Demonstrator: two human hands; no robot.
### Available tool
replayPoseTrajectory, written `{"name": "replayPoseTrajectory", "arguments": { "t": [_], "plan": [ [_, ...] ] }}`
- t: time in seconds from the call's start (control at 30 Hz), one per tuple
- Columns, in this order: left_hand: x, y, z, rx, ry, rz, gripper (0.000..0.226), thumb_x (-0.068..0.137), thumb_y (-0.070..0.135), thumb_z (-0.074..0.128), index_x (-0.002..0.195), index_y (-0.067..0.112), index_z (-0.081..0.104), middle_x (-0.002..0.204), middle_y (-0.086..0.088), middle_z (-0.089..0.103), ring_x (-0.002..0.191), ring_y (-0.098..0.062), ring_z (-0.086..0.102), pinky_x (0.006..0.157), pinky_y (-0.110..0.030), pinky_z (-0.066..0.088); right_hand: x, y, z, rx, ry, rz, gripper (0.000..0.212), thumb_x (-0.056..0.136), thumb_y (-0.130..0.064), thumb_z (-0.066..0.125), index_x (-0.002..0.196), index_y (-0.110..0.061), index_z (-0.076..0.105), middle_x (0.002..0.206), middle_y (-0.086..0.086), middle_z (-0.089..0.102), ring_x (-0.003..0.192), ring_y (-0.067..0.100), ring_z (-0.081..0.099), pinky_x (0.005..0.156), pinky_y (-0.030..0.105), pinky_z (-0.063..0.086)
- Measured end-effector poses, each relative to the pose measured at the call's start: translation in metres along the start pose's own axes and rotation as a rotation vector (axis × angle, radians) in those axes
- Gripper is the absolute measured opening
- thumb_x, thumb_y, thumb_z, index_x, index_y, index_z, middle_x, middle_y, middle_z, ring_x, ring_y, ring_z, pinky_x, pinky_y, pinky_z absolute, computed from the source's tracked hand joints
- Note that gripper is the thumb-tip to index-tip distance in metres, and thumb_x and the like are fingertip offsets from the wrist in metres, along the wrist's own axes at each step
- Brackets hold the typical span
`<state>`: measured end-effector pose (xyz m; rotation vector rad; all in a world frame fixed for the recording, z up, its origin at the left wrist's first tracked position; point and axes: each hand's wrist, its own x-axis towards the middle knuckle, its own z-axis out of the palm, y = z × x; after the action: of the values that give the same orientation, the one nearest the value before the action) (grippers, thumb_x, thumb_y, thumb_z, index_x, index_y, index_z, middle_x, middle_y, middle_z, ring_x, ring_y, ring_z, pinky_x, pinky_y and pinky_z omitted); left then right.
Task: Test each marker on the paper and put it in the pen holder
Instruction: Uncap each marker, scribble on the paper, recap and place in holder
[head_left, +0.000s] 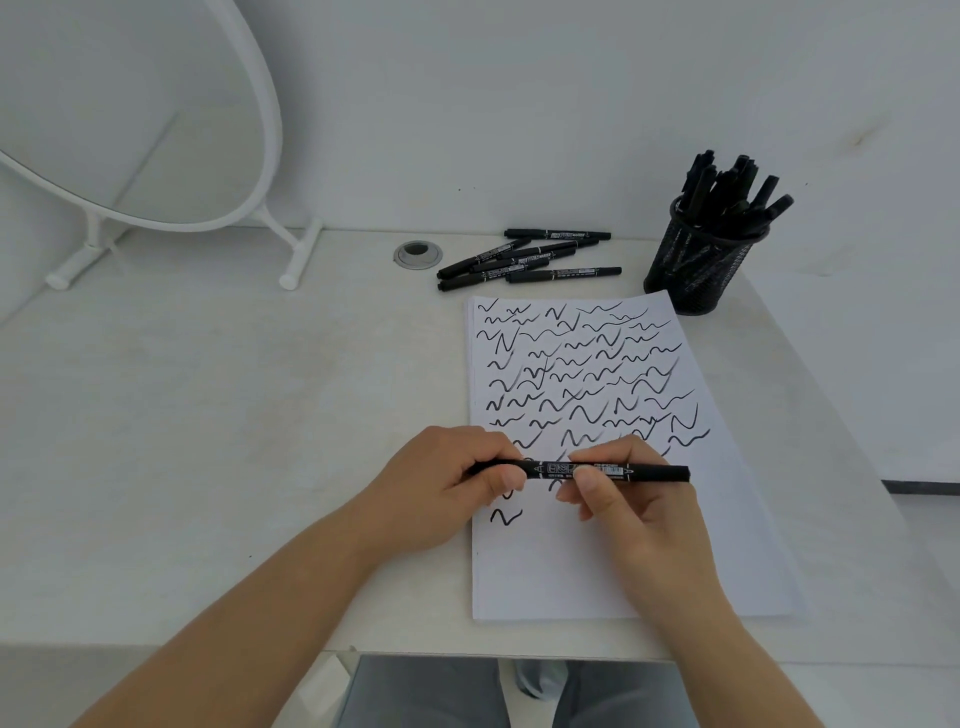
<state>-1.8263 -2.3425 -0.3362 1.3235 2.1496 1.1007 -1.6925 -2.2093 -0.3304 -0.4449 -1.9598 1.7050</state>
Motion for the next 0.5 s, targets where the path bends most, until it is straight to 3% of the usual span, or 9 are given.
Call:
{"name": "replayPoseTrajectory", "arguments": {
  "t": [0.1, 0.2, 0.3, 0.37, 0.43, 0.5],
  "plan": [
    [0.0, 0.001, 0.001, -0.067, 0.056, -0.015, 0.017, 0.084, 0.045, 0.049, 0.076, 0.035, 0.06, 0.059, 0.018, 0.052, 0.053, -0.004, 0.041, 0.051, -0.015, 0.028, 0.001, -0.002, -0.001, -0.008, 0.049, 0.055, 0.015, 0.082, -0.014, 0.068, 0.072, -0.026, 0.067, 0.065, -0.006, 0.07, 0.055, 0.001, 0.057, 0.055, 0.009, 0.043],
    [-0.002, -0.002, 0.0, -0.129, 0.136, -0.009, 0.024, 0.081, 0.051, 0.045, 0.082, 0.033, 0.062, 0.059, 0.013, 0.05, 0.055, -0.008, 0.038, 0.052, -0.02, 0.028, 0.003, -0.002, -0.008, 0.056, 0.157, 0.079, 0.021, 0.08, -0.011, 0.067, 0.071, -0.029, 0.069, 0.063, -0.006, 0.067, 0.054, 0.005, 0.055, 0.055, 0.011, 0.044],
    [-0.001, -0.001, -0.004, -0.102, 0.206, -0.015, 0.013, 0.084, 0.042, 0.049, 0.083, 0.037, 0.061, 0.059, 0.016, 0.052, 0.053, -0.005, 0.036, 0.051, -0.014, 0.027, 0.01, -0.005, -0.025, 0.023, 0.202, 0.07, 0.024, 0.08, -0.009, 0.065, 0.07, -0.03, 0.069, 0.061, -0.007, 0.064, 0.054, 0.006, 0.055, 0.056, 0.011, 0.044],
    [0.002, 0.003, -0.008, -0.066, 0.235, -0.026, 0.008, 0.082, 0.038, 0.05, 0.082, 0.042, 0.057, 0.064, 0.02, 0.056, 0.054, -0.006, 0.041, 0.052, -0.013, 0.031, 0.018, -0.01, -0.036, -0.121, 0.15, 0.033, 0.021, 0.078, -0.012, 0.067, 0.068, -0.03, 0.068, 0.063, -0.01, 0.064, 0.054, 0.004, 0.053, 0.056, 0.01, 0.042],
    [0.009, 0.011, -0.012, 0.002, 0.246, -0.01, 0.006, 0.082, 0.038, 0.05, 0.08, 0.043, 0.055, 0.067, 0.021, 0.058, 0.059, -0.006, 0.046, 0.056, -0.014, 0.035, 0.029, -0.015, -0.042, -0.433, 0.051, -0.087, 0.021, 0.078, -0.016, 0.069, 0.065, -0.032, 0.065, 0.066, -0.015, 0.064, 0.061, 0.003, 0.053, 0.06, 0.011, 0.041],
    [0.018, 0.021, -0.013, 0.125, 0.237, 0.022, 0.008, 0.082, 0.041, 0.049, 0.083, 0.039, 0.056, 0.069, 0.016, 0.059, 0.066, -0.006, 0.051, 0.064, -0.021, 0.041, 0.039, -0.023, -0.042, -0.82, -0.073, -0.305, 0.011, 0.082, -0.023, 0.067, 0.072, -0.027, 0.068, 0.066, -0.013, 0.063, 0.068, 0.01, 0.055, 0.065, 0.024, 0.044]
  ]
}}
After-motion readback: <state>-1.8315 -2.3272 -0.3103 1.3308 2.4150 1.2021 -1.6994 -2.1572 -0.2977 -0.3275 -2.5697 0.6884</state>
